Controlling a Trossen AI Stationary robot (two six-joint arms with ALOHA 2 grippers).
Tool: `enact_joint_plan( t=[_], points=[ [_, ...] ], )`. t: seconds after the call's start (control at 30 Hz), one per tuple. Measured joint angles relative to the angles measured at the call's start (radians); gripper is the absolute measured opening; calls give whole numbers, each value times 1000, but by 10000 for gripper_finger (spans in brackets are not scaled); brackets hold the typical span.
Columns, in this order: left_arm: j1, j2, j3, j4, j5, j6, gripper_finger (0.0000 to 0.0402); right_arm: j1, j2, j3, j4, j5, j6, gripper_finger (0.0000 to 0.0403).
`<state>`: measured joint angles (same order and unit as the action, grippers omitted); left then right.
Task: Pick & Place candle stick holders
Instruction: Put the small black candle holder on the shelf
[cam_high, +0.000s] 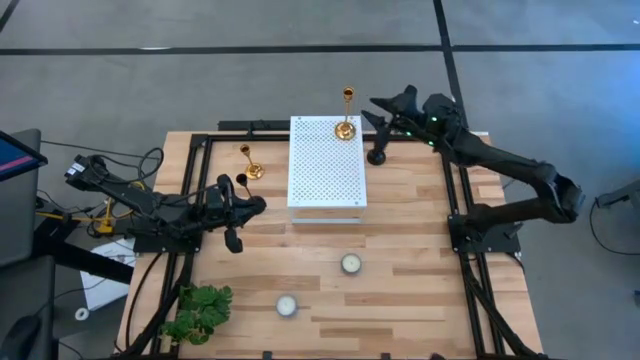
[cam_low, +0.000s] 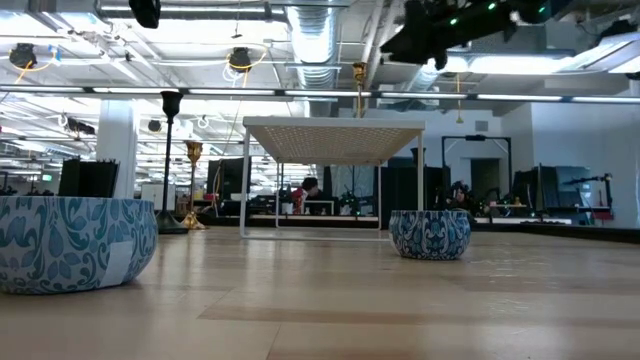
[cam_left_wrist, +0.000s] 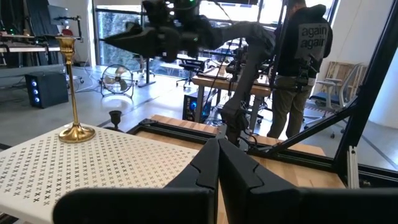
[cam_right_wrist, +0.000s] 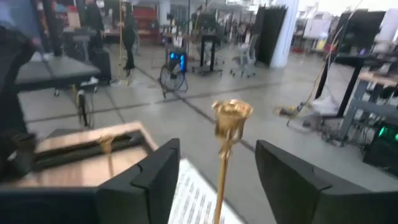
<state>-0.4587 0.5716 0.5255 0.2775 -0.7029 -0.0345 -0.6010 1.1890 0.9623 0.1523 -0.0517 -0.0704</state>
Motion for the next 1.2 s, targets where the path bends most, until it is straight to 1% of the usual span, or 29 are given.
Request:
enact_joint_plan(
  t=[0.07,0.17,0.3,0.4,0.53,0.67,0.83,1.0,1.07,1.2],
  points=[
    [0,0,0,0,0,0,6,0,-48,0,-109,0,1,206],
    [0,0,0,0,0,1,6,-2,-115,0,-268,0,35,196],
    [0,0,0,0,0,4,6,-2,-187,0,-447,0,69,167],
    [0,0,0,0,0,4,6,-2,-233,-15,-508,0,105,142],
    [0,0,0,0,0,4,6,0,-302,-100,-513,1,150,114],
    [0,0,0,0,0,4,6,0,-374,-213,-511,1,215,96],
    [0,0,0,0,0,4,6,0,-468,-353,-508,9,293,87],
    [0,0,0,0,0,4,6,0,-550,-483,-497,80,316,86],
    [0,0,0,0,0,4,6,0,-574,-538,-458,108,315,86],
    [0,0,0,0,0,4,6,0,-590,-645,-292,108,316,85]
  ],
)
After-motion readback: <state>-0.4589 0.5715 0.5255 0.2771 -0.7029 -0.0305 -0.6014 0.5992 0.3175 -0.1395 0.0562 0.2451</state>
